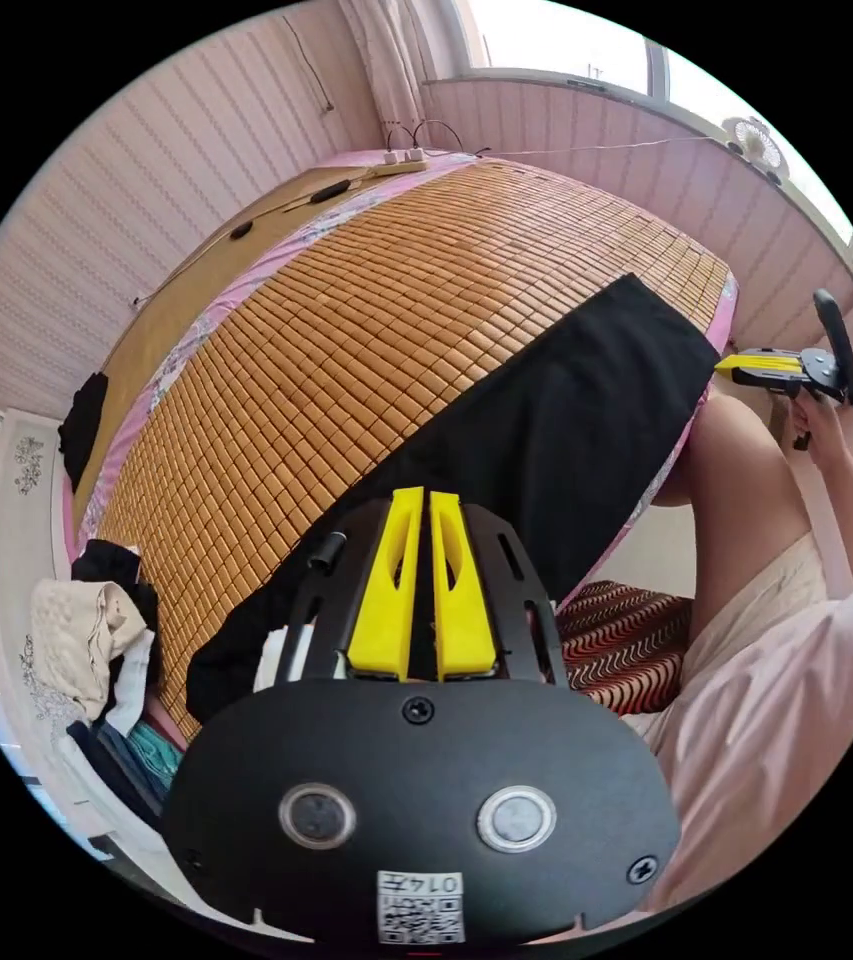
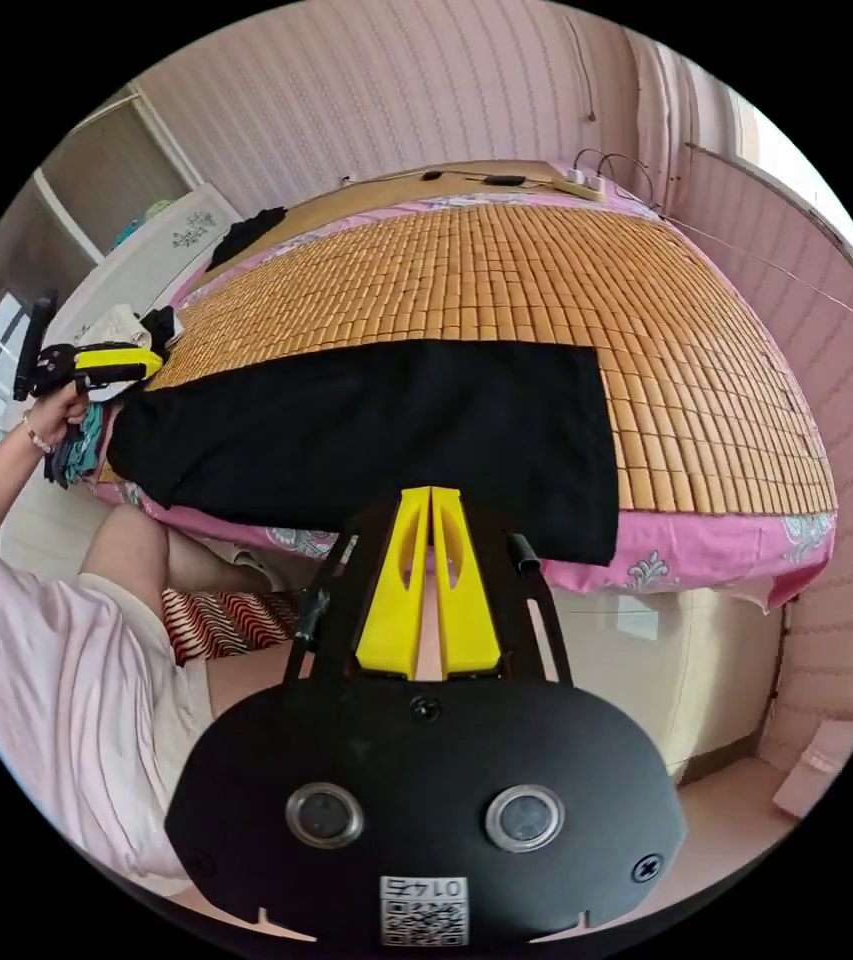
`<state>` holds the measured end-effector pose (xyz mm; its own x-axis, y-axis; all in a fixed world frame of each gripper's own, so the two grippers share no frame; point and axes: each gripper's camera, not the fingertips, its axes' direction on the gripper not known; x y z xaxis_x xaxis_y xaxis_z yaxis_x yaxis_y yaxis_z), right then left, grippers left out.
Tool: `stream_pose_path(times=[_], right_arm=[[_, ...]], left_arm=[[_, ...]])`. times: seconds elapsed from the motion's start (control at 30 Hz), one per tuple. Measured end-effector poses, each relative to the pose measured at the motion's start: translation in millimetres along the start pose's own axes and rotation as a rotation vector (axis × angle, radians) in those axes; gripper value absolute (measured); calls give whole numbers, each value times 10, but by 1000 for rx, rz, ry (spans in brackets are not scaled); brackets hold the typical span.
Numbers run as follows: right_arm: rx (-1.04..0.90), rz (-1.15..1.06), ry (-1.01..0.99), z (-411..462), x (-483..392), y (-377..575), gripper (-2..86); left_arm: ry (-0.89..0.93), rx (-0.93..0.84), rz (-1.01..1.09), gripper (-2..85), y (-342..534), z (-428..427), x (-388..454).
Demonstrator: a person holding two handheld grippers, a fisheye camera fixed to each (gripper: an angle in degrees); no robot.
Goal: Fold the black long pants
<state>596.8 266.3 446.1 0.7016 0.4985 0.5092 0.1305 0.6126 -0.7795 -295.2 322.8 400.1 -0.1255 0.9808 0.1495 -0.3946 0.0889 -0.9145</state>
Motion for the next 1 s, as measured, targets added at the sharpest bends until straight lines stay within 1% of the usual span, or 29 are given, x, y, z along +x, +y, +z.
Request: stream_pose_path(times=[0.07, 0.1, 0.17, 0.2, 0.27, 0.33, 0.43, 0.5, 0.6, 0.67, 0.7, 0.77, 0.83, 1.0], right_arm=[[-48, -190, -112, 273, -696, -394, -1], [-61, -241, -135, 344, -889, -495, -2], [-118, -437, -170, 614, -1681, -872, -3], [-123, -481, -170, 664, -1872, -954, -3], [-136, -636, -177, 831, -2576, -1249, 2], [-154, -732, -183, 960, -3057, -1452, 7], [-173, -880, -135, 1218, -3783, -1742, 9], [-197, -920, -69, 1442, -4110, -1924, 2], [-317, -892, 16, 1910, -4409, -2250, -7], [-424, -854, 100, 2328, -4515, -2470, -9], [-449, -849, 116, 2425, -4534, -2518, -9], [-533, -819, 176, 2750, -4603, -2697, -8], [-565, -803, 207, 2917, -4662, -2810, -7], [-642, -881, 266, 3185, -4929, -2984, -6]], left_arm=[[9, -98, -106, 3, 834, 90, -36], [22, -114, -140, 5, 1008, 113, -41], [81, -120, -279, 12, 1596, 145, -124], [82, -114, -319, 15, 1720, 137, -173], [105, -51, -492, 28, 2244, 65, -493], [101, -11, -590, 38, 2630, 8, -789], [56, 54, -669, 43, 3160, -101, -1244], [75, 84, -651, 34, 3327, -126, -1445], [137, 82, -559, 4, 3290, -26, -1516], [196, 111, -421, -6, 3017, 103, -1236], [214, 120, -385, -7, 2923, 143, -1134], [351, 108, -266, -9, 2493, 386, -715], [413, 99, -207, -9, 2199, 579, -407], [397, -18, -163, -9, 1729, 1188, 54]])
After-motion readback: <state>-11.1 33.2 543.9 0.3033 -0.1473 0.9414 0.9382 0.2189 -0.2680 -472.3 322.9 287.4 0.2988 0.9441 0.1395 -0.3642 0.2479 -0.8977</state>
